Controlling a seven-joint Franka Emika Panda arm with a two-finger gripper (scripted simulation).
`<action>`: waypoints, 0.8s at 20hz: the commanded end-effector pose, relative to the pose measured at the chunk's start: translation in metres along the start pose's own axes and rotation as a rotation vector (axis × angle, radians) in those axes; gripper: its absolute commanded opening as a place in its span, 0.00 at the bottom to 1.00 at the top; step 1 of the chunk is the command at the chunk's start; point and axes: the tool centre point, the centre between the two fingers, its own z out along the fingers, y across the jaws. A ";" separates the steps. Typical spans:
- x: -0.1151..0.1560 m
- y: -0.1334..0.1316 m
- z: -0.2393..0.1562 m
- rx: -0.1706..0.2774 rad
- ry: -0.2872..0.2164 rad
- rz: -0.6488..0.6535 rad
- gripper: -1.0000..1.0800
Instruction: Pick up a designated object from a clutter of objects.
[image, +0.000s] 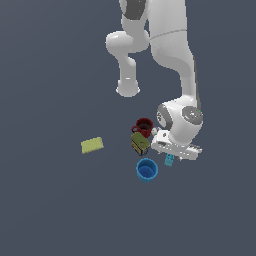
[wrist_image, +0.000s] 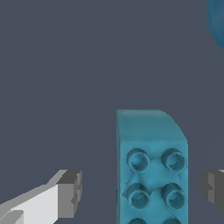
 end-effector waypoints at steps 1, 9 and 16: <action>0.001 0.000 0.001 0.001 0.001 0.000 0.00; 0.001 0.000 0.001 0.001 0.001 0.000 0.00; 0.002 0.002 -0.006 0.001 0.001 0.000 0.00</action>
